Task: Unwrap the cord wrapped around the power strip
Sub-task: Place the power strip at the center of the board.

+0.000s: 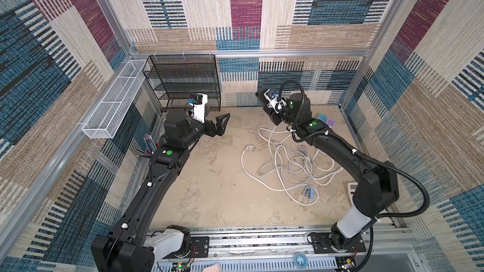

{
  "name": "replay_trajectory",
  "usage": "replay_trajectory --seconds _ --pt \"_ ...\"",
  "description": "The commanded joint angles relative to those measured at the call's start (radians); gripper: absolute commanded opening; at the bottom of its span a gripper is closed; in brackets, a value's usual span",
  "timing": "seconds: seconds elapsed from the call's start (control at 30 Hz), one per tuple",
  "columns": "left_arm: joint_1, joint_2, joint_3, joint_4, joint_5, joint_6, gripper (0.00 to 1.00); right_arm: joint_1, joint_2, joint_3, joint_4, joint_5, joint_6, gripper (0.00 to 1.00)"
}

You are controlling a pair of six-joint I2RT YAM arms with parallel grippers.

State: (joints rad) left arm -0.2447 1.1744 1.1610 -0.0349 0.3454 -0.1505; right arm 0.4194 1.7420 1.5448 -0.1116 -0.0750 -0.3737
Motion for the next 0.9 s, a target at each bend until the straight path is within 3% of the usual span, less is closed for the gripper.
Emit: replay_trajectory --seconds 0.0,0.2,0.57,0.87 --pt "0.001 0.001 0.001 0.038 -0.005 0.023 1.00 -0.049 0.095 0.107 -0.103 0.086 0.177 0.19" --pt "0.002 -0.001 0.004 0.033 -0.002 0.031 0.99 -0.162 0.278 0.279 -0.195 0.153 0.354 0.19" --pt "0.003 0.002 0.008 0.023 0.003 0.032 0.99 -0.327 0.584 0.593 -0.396 0.106 0.554 0.20" --pt "0.010 0.004 0.011 0.024 0.011 0.025 0.99 -0.374 0.665 0.593 -0.437 0.127 0.622 0.22"
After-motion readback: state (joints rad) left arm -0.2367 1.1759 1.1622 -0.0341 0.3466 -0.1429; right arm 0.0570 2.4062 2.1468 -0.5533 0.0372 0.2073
